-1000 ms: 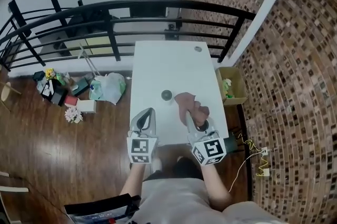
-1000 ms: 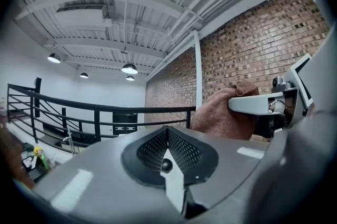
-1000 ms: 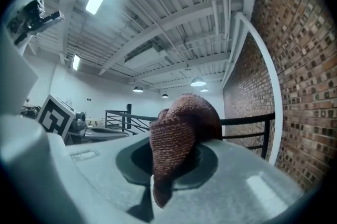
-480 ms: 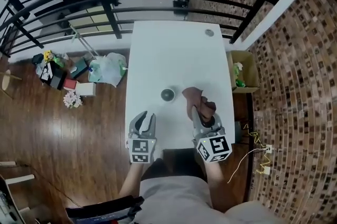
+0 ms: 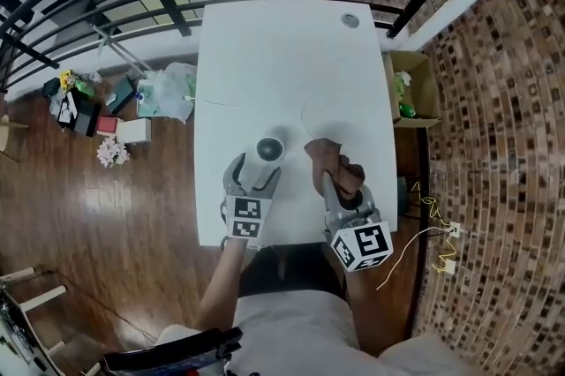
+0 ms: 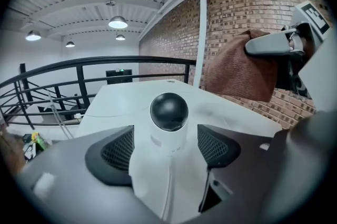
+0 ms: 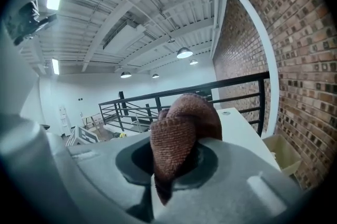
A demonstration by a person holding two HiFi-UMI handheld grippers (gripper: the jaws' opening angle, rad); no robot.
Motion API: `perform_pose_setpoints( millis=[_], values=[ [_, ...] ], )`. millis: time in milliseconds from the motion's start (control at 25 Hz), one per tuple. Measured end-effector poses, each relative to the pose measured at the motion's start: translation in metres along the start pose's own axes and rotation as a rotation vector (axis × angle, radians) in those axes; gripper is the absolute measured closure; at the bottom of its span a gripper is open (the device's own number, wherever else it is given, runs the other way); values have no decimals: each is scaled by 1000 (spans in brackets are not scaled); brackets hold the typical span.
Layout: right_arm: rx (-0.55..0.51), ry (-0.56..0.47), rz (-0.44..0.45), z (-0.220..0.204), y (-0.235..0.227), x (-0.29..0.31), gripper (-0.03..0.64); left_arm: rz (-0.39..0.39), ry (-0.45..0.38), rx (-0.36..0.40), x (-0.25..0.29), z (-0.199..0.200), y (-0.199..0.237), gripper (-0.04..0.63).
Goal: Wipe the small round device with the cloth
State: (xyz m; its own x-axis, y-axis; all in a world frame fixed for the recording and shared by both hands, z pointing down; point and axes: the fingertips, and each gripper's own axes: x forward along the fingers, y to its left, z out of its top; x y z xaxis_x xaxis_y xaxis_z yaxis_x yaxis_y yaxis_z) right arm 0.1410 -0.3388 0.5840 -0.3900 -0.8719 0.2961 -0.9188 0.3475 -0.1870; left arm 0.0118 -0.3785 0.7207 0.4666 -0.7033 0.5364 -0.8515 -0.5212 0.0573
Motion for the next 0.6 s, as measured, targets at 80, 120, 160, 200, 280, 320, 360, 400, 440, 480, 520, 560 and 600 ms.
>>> perform_pose_setpoints(
  millis=[80,120,160,200,280,320,360,400,440,480,520,560,600],
  values=[
    [9,4,-7,-3,-6,-1,592,1,14,5,11,-3,-3,196],
    [12,2,-10,-2,-9,-1,592,8,20,7,16,-4,-4,189],
    [15,-2,-12,-2,-12,-2,594,19,25,6,21,-6,-4,186],
    [18,-5,-13,-1,-14,-2,592,34,26,2,25,-7,-4,186],
    [21,-11,-15,0,-17,-3,594,66,19,-9,31,-8,-1,186],
    [21,-11,-16,0,-18,-4,593,77,15,-13,34,-8,0,186],
    [21,-10,-17,0,-18,-4,592,82,13,-16,36,-8,0,194],
    [21,-7,-18,-1,-19,-5,594,84,14,-20,38,-8,0,208],
    [21,-3,-18,-1,-19,-5,592,86,15,-24,40,-8,0,222],
    [21,0,-17,-2,-19,-6,592,89,16,-29,42,-7,0,242],
    [21,3,-16,-3,-19,-6,592,92,17,-35,42,-7,1,245],
    [20,3,-15,-2,-19,-6,593,93,17,-43,42,-7,1,247],
    [19,2,-14,-1,-18,-6,592,92,18,-52,42,-7,2,250]
  ],
)
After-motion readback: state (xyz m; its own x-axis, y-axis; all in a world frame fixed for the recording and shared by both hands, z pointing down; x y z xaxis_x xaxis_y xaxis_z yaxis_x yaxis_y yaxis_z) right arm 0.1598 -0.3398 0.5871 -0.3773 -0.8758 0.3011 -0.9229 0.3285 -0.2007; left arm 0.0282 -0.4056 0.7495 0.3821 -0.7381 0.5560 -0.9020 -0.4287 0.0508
